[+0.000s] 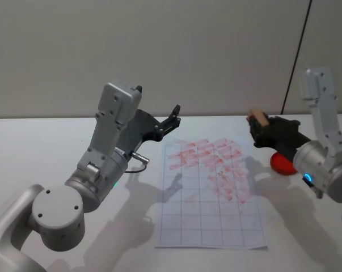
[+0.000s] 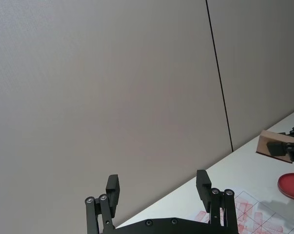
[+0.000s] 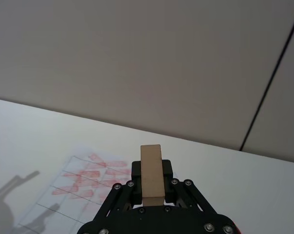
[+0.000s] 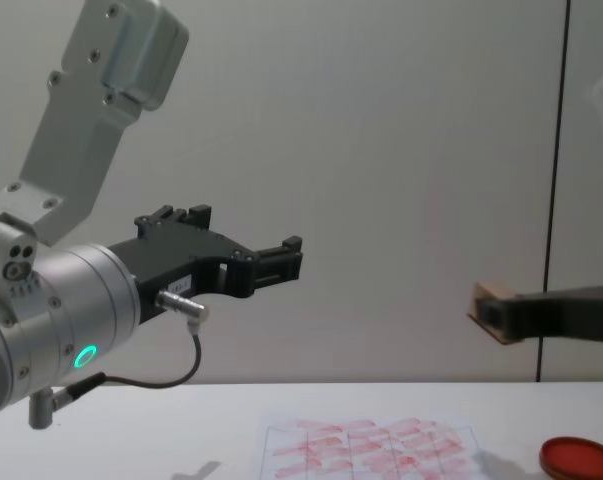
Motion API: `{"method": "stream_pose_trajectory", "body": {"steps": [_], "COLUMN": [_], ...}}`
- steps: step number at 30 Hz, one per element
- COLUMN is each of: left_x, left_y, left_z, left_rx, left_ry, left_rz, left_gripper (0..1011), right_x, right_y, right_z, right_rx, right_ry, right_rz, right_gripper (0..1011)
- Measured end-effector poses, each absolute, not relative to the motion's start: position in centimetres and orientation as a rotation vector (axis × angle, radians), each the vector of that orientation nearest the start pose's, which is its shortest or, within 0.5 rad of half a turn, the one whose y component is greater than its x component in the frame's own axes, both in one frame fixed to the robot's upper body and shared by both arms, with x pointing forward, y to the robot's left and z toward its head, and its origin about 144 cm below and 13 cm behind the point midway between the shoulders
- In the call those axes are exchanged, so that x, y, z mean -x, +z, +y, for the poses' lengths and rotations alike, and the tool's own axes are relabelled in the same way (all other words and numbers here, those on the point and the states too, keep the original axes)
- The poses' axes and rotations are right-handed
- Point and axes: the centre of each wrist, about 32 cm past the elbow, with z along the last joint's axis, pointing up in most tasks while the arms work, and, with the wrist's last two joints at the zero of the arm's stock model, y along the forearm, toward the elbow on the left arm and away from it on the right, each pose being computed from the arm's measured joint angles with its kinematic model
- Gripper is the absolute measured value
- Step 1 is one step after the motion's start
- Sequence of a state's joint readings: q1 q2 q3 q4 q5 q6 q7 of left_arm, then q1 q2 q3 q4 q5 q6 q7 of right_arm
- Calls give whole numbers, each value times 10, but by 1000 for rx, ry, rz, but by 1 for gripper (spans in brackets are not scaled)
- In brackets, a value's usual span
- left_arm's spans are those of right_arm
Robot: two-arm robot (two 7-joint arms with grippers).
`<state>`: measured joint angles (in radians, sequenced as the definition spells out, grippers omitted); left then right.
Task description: Use the one hand to pick up the stamp and affix it onto the A4 paper.
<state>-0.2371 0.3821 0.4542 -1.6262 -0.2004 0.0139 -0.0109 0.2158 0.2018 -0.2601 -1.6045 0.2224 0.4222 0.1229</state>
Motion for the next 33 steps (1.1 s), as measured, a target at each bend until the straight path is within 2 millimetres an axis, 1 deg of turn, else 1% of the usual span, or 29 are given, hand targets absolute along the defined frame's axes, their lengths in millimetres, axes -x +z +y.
{"method": "stream_pose_trajectory", "body": {"steps": [8, 16, 28, 33], "left_x": [-492, -492, -492, -492], "left_y": [1204, 1204, 1204, 1204], "left_z": [198, 198, 198, 198], "left_rx": [-61, -61, -61, -61], "left_ry": [1124, 1124, 1124, 1124], "left_rz": [-268, -268, -268, -268], "left_gripper": [1001, 1001, 1002, 1001], "right_x": [-508, -514, -523, -525], "right_y": [1202, 1185, 1163, 1157], "right_z": [-216, -227, -236, -238], "right_rx": [273, 345, 403, 418], "right_ry": [-1252, -1300, -1321, -1326], "right_rz": [159, 183, 212, 221], "right_gripper": [220, 220, 219, 220]}}
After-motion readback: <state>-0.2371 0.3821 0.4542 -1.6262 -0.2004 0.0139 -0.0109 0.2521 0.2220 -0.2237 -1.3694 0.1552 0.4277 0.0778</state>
